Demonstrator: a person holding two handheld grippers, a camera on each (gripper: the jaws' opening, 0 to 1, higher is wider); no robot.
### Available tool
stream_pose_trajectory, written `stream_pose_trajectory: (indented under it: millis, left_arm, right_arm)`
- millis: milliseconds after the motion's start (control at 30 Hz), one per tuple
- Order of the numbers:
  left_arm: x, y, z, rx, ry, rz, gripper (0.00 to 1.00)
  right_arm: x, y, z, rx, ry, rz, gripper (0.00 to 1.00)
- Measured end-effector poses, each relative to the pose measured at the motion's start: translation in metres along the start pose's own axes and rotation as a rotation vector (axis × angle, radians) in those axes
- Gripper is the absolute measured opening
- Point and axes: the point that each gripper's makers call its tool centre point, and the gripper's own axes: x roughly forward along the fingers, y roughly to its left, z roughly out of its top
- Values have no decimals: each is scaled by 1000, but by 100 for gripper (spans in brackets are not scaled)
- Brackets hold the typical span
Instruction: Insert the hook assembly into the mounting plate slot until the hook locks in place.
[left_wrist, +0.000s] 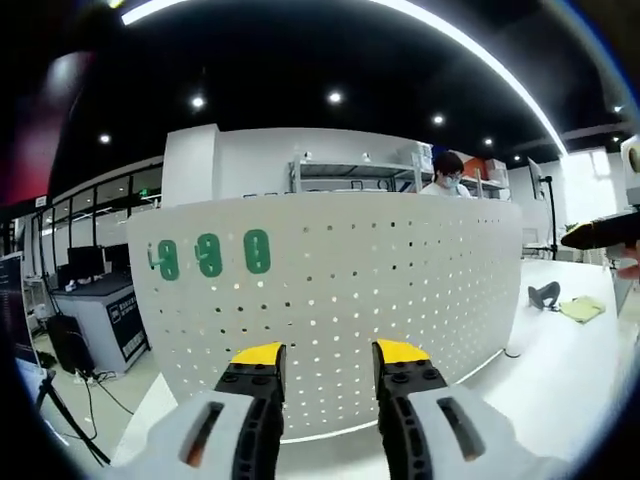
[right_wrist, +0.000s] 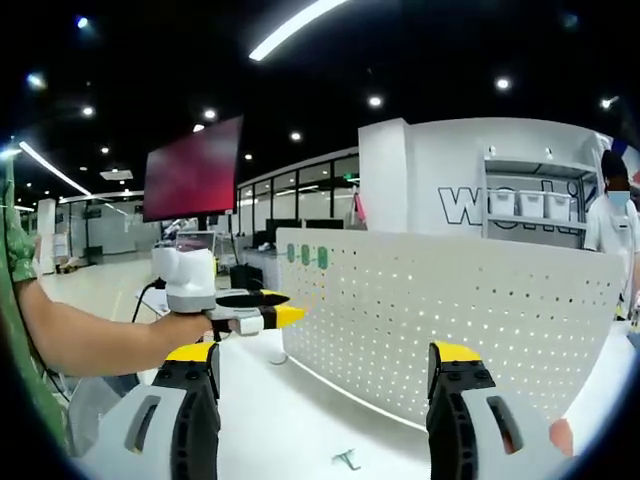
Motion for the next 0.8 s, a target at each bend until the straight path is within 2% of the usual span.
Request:
stream_pose_trajectory:
  millis: [300, 467, 800]
  left_arm:
    - [-21, -18, -16, -2, 24, -27, 36]
    - [-33, -30, -30, -9, 46, -43, 35]
    - [-42, -53, -51, 1, 95, -89, 35]
  right_arm:
    - [-8, 0, -1, 0, -3, -9, 87]
    - [-13, 1, -2, -1, -1, -13, 87]
    - [-19, 2, -3, -1, -2, -19, 87]
